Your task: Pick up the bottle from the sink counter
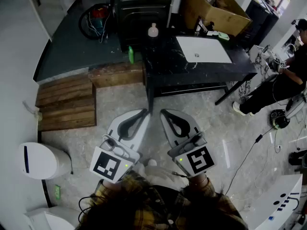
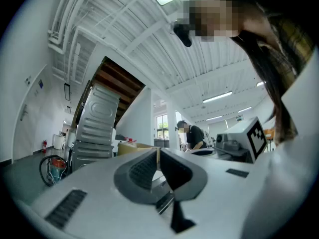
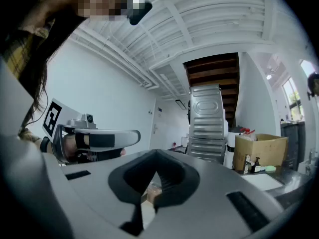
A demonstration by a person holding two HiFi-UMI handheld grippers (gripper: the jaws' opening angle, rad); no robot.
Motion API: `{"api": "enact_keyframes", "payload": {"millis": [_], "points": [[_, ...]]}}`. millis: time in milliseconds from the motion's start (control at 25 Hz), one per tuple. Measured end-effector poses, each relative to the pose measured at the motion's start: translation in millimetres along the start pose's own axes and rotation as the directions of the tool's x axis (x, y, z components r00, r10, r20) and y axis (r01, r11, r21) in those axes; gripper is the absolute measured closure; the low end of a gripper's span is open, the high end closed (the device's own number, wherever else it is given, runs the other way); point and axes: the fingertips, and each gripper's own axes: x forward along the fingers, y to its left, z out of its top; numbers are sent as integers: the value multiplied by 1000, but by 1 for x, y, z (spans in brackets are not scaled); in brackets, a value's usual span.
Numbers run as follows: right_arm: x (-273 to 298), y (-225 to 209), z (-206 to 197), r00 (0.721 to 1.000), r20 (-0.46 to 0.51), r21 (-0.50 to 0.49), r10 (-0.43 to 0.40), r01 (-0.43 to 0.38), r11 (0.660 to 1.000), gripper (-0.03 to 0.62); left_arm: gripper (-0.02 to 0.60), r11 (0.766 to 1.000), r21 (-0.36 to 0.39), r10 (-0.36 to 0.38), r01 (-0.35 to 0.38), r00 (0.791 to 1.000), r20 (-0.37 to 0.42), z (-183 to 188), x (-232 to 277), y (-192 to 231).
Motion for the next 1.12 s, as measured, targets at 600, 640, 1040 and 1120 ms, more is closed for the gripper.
{"api": "enact_keyframes", "payload": {"millis": [600, 640, 1040, 1120], "points": [[3, -1, -1, 999, 39, 16, 21, -22, 1000, 577, 551, 999, 28, 17, -17, 1000, 8, 2, -2, 6], [5, -1, -3, 999, 35, 16, 24, -25, 1000, 577, 551, 1000, 24, 20, -20, 1000, 9, 1, -2, 8], [64, -16, -21, 1000, 1, 43, 14, -14, 999, 577, 551, 1000, 0, -16, 16, 1000, -2, -24, 28, 70], [86, -24, -25, 1000, -10, 38, 5, -4, 999, 577, 551, 999, 13, -52, 52, 998, 35, -19, 43, 90]]}}
